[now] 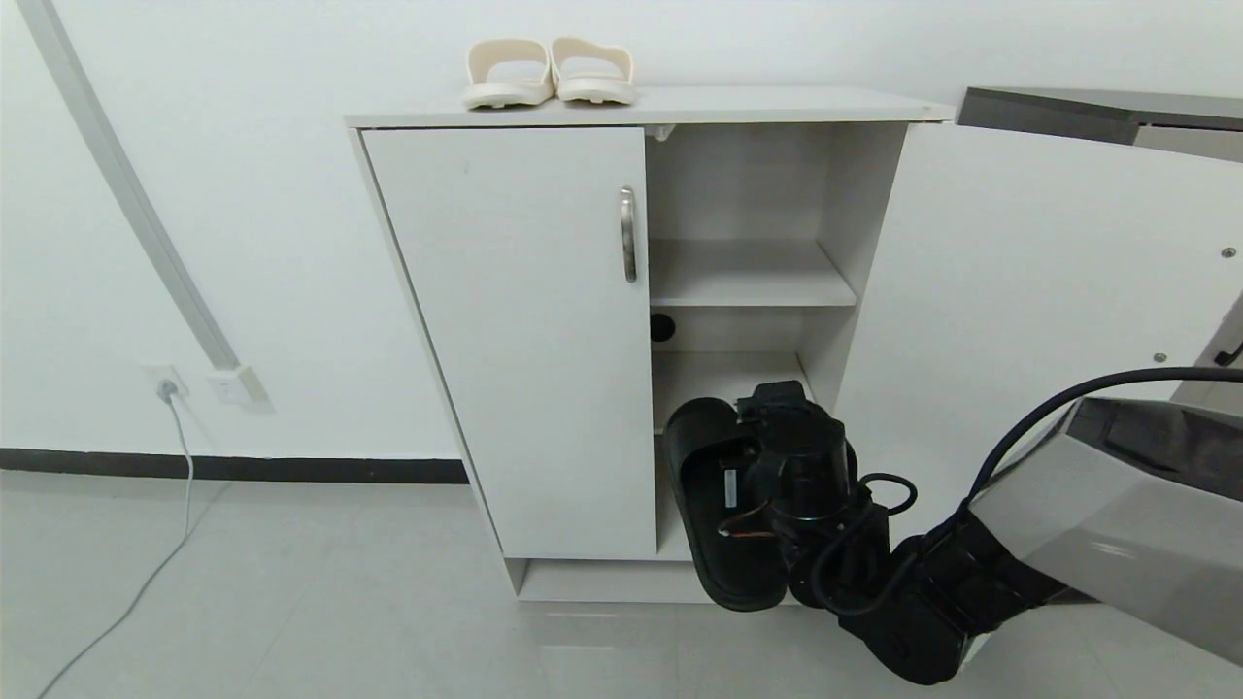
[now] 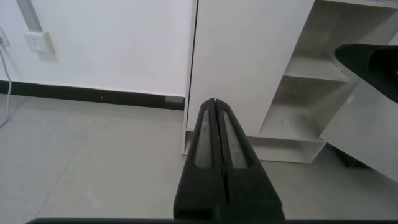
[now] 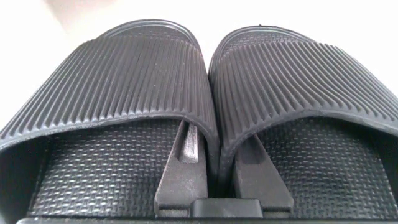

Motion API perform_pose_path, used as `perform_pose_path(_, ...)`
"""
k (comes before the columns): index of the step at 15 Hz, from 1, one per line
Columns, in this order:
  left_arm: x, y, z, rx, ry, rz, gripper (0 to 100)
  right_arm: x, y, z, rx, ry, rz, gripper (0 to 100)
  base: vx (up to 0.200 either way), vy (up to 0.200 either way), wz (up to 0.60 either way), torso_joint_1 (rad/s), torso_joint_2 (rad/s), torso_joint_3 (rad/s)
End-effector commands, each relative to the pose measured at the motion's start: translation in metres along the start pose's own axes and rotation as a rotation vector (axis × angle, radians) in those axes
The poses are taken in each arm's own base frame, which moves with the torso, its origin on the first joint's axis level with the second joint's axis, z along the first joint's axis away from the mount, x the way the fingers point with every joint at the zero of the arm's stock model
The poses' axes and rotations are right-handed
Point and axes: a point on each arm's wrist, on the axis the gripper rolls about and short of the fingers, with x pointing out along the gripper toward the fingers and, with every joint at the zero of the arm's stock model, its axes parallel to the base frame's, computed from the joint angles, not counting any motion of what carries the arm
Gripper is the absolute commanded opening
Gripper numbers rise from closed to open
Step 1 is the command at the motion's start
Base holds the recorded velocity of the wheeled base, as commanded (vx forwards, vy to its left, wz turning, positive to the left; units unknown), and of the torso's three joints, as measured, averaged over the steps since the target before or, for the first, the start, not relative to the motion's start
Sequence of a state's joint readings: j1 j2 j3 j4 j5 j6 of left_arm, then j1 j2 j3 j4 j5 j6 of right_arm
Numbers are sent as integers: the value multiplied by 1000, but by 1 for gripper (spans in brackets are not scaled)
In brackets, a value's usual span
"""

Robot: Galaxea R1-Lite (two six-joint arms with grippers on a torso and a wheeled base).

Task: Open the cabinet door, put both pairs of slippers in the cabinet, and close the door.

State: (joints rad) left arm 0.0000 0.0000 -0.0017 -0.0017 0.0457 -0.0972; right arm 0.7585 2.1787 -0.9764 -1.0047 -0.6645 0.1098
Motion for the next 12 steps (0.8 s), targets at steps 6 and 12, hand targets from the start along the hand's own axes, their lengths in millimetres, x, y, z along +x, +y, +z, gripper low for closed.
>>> perform_pose_path(6, 0, 0, 0, 2, 2, 0, 0, 4, 2, -8, -4, 13, 0, 0, 0, -100, 0, 0, 3, 4)
perform_pose_path(12, 0, 0, 0, 2, 0, 0, 0, 5, 6, -18, 25, 34, 7, 0, 0, 0, 0, 0, 0, 0)
